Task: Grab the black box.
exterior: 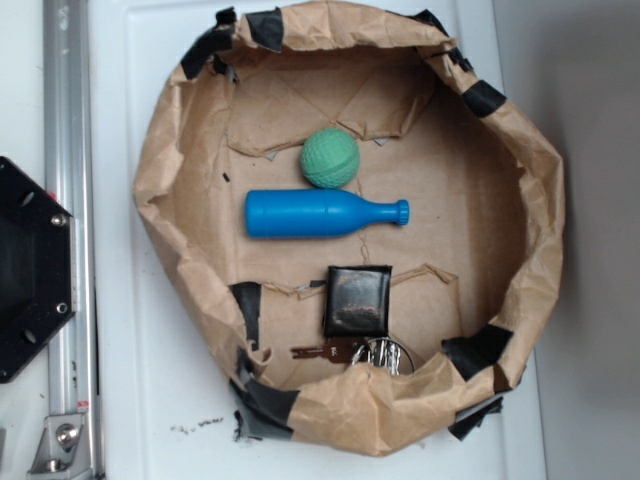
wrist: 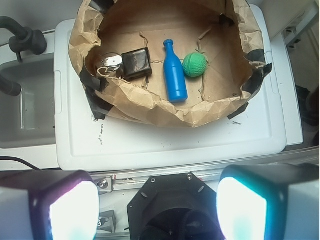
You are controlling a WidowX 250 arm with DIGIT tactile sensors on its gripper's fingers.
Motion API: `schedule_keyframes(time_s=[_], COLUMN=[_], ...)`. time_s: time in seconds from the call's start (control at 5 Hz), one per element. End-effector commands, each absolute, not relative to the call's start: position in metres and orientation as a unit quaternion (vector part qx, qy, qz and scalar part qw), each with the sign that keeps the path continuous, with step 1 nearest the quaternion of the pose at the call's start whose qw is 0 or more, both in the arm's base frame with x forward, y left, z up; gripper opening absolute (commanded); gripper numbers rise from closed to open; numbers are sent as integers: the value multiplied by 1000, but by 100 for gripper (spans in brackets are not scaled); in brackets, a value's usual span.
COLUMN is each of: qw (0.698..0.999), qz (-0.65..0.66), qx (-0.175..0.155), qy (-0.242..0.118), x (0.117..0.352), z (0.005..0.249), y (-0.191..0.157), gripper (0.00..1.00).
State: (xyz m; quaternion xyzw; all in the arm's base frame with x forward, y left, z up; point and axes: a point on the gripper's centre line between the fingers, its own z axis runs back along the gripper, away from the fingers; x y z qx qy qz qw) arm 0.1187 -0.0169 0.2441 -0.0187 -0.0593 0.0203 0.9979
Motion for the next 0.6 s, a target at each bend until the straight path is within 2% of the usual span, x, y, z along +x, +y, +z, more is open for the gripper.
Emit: schedule_keyframes(time_s=[0.0,0.2,0.4], qw=[998,996,995], qz=[20,30,59], qx=[-19,-35,-57], qy=[-59,-74,-64], x=[119,151,180], z=[244,239,230], y=[-17,-24,-30], gripper=[100,100,100])
